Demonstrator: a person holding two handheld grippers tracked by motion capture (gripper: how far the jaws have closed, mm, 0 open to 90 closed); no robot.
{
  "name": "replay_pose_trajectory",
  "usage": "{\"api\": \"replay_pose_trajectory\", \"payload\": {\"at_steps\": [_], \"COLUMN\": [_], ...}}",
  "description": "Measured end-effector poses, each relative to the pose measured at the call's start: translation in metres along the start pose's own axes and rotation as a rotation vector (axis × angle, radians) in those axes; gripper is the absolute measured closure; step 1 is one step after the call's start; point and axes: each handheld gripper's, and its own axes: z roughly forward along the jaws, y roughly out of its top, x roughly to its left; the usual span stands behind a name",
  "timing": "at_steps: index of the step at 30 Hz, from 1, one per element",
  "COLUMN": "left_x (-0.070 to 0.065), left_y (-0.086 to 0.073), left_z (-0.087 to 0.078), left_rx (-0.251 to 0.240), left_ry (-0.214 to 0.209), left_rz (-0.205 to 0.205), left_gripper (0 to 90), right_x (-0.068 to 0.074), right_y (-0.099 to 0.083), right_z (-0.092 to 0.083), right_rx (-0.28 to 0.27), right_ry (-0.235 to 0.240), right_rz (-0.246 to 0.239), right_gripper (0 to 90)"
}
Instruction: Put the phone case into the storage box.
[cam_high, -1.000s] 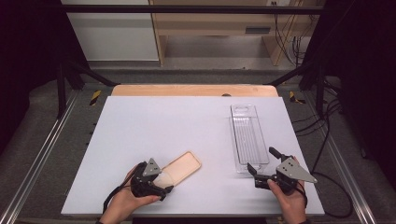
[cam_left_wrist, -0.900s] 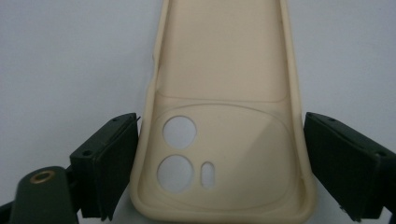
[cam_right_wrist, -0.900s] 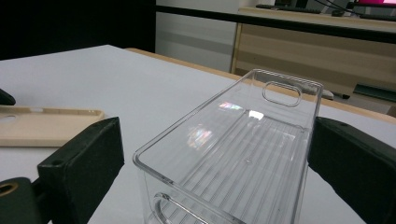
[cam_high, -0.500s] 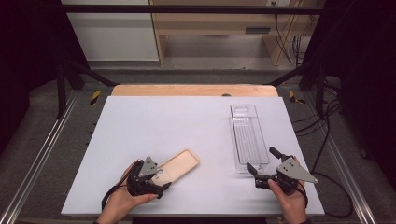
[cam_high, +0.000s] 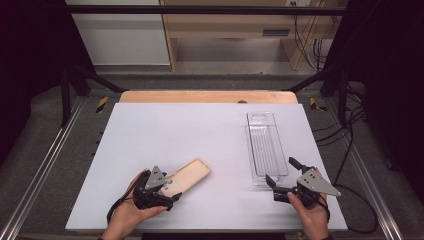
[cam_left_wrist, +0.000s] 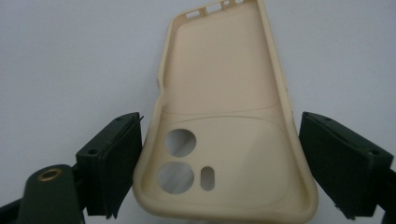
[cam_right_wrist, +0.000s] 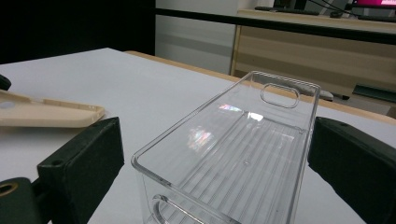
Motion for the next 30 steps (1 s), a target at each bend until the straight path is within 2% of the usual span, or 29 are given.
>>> {"api": "replay_pose_trajectory", "payload": {"at_steps": [3,7,8,10,11,13,14,15,16,17,20,24,25,26,28,29,30], "left_x": [0.000,-0.001,-0.002,-0.003,-0.003,-0.004,-0.003,-0.003,-0.002,-0.002,-0.002,0.001,0.002,0.002,0.002,0.003,0.003], "left_y": [0.000,0.002,0.003,0.004,0.005,0.006,0.008,0.008,0.010,0.010,0.014,0.020,0.022,0.024,0.028,0.031,0.031], "left_z": [-0.001,-0.003,-0.003,-0.004,-0.004,-0.006,-0.006,-0.006,-0.006,-0.006,-0.006,-0.009,-0.009,-0.010,-0.011,-0.011,-0.011], "left_rx": [-0.002,-0.003,-0.003,0.003,0.005,0.008,0.010,0.010,0.015,0.015,0.039,0.061,0.065,0.078,0.093,0.105,0.105], "left_ry": [0.000,-0.005,-0.005,-0.008,-0.007,-0.010,-0.013,-0.013,-0.020,-0.020,-0.029,-0.039,-0.040,-0.042,-0.046,-0.054,-0.054], "left_rz": [0.005,0.014,0.017,0.025,0.028,0.035,0.035,0.035,0.040,0.040,0.065,0.080,0.086,0.097,0.111,0.116,0.116], "left_gripper": [14.7,14.6,14.6,14.6,14.5,14.4,14.3,14.3,14.3,14.3,14.3,14.3,14.2,14.2,14.2,14.1,14.2], "right_x": [0.001,0.006,0.011,0.013,0.019,0.029,0.043,0.043,0.056,0.056,0.072,0.088,0.093,0.102,0.105,0.114,0.117], "right_y": [0.001,0.006,0.012,0.015,0.020,0.028,0.035,0.035,0.037,0.037,0.038,0.039,0.040,0.043,0.045,0.048,0.050], "right_z": [0.000,-0.001,-0.001,0.000,0.000,0.000,0.003,0.003,0.007,0.007,0.015,0.028,0.031,0.038,0.040,0.046,0.049], "right_rx": [-0.003,-0.008,-0.010,-0.007,0.001,0.009,0.039,0.039,0.073,0.073,0.122,0.170,0.174,0.180,0.180,0.181,0.184], "right_ry": [0.002,-0.002,0.000,0.006,0.015,0.042,0.098,0.098,0.148,0.148,0.211,0.266,0.275,0.293,0.299,0.317,0.325], "right_rz": [-0.002,-0.038,-0.068,-0.085,-0.119,-0.169,-0.237,-0.237,-0.292,-0.292,-0.359,-0.419,-0.439,-0.478,-0.491,-0.528,-0.536], "right_gripper": [3.9,3.9,3.8,3.8,3.7,3.7,3.5,3.5,3.5,3.5,3.5,3.9,4.1,4.6,5.0,5.8,5.9]}}
